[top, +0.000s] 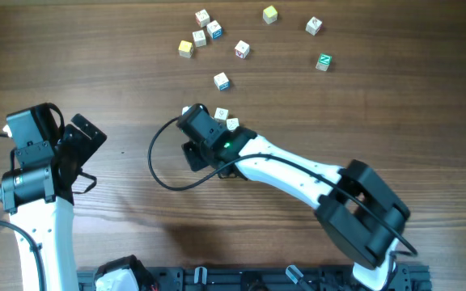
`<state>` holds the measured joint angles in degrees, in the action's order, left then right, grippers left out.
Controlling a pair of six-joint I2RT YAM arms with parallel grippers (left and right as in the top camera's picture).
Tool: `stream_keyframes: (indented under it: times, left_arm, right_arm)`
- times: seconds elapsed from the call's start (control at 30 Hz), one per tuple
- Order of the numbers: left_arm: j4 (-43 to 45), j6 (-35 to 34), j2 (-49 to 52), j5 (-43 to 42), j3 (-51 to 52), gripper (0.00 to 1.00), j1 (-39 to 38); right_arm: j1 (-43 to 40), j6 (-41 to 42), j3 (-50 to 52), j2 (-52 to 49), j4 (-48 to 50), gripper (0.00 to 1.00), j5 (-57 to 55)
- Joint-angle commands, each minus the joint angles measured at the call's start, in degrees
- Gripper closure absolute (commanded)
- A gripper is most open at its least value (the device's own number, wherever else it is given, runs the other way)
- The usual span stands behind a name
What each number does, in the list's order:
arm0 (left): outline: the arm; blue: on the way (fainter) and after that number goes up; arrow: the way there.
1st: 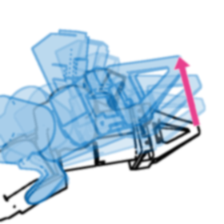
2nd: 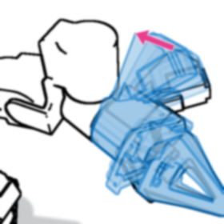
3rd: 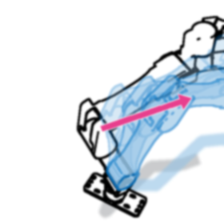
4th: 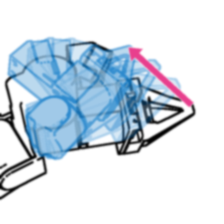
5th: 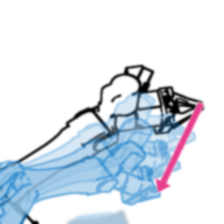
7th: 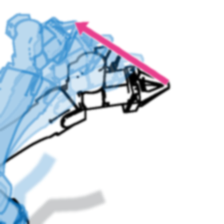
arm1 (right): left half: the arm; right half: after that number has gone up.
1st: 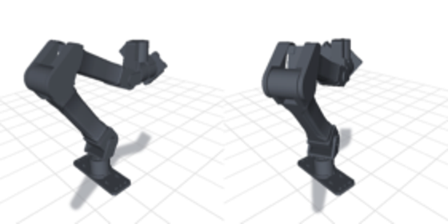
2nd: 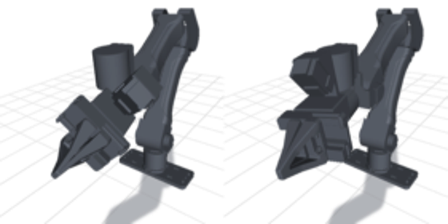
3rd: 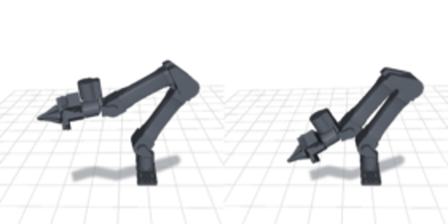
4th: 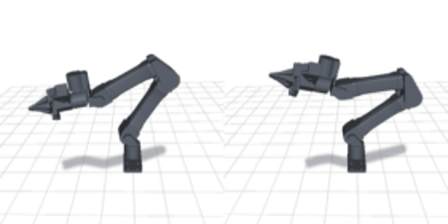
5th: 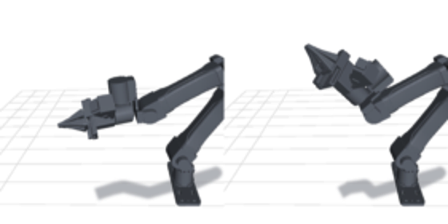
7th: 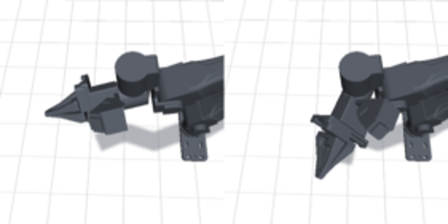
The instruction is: Form a circle
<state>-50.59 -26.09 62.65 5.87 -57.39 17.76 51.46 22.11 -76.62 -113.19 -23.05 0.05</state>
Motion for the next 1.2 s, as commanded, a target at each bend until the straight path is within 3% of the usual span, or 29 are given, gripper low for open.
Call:
stream_keyframes:
  times: [0.0, 0.23, 1.17]
  left_arm:
    - [0.1, -0.5, 0.0, -0.5, 0.0, 0.00, 0.3]
    - [0.1, -0.5, 0.0, -0.5, 0.0, 0.00, 0.3]
    - [0.1, -0.5, 0.0, -0.5, 0.0, 0.00, 0.3]
  right_arm:
    - [0.0, -6.2, 0.2, -3.4, 0.1, 0.95, 0.9]
    - [0.0, -10.0, 0.2, -5.2, 1.5, 0.96, 0.9]
    - [-0.2, -10.1, 0.2, -5.5, 2.5, 0.95, -7.2]
